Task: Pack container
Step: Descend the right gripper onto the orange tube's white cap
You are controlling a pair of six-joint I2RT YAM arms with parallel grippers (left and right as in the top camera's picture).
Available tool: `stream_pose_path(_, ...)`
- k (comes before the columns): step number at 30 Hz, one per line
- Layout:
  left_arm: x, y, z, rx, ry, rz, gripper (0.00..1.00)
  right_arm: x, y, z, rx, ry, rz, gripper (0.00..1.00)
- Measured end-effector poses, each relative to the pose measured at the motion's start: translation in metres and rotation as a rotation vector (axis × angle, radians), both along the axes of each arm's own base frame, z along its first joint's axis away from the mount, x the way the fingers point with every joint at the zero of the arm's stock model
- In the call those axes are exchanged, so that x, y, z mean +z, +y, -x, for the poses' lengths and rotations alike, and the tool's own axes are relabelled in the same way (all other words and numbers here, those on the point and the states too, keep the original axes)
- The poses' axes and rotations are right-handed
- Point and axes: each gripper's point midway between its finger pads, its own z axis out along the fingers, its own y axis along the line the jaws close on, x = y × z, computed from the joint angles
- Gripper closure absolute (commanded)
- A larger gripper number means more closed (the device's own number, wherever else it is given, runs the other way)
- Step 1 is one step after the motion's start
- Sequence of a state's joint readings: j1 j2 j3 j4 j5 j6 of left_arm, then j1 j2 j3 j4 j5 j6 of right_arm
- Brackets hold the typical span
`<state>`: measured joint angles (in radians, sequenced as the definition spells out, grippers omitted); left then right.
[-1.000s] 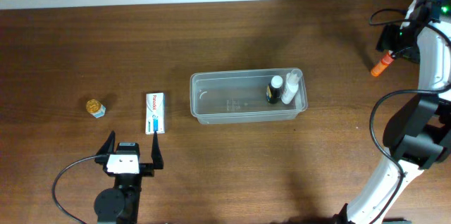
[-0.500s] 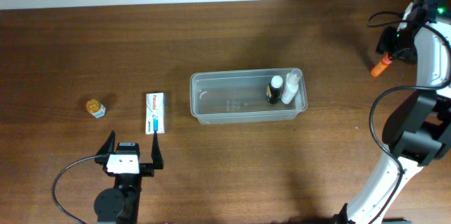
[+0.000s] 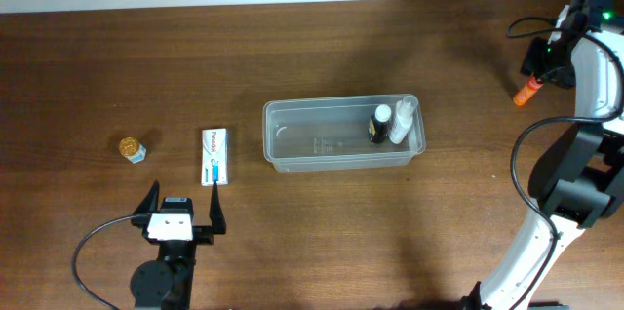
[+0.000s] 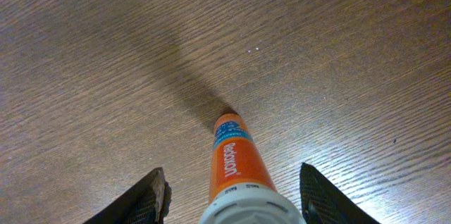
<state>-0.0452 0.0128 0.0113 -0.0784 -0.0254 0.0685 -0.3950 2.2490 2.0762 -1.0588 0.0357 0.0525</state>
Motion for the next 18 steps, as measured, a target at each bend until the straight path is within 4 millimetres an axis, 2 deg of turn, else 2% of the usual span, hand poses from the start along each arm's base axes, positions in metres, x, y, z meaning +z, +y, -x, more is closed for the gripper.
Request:
stream_pose_path(15,0.0,0.0,0.0,0.0,0.0,0.0,0.01,0.0008,-0.0008,-0.002,0.0,-0.009,0.003,0.58)
stream_pose_path(18,0.0,0.0,0.0,0.0,0.0,0.0,0.01,0.0007,-0.0008,-0.0019,0.0,-0.008,0.003,0.62)
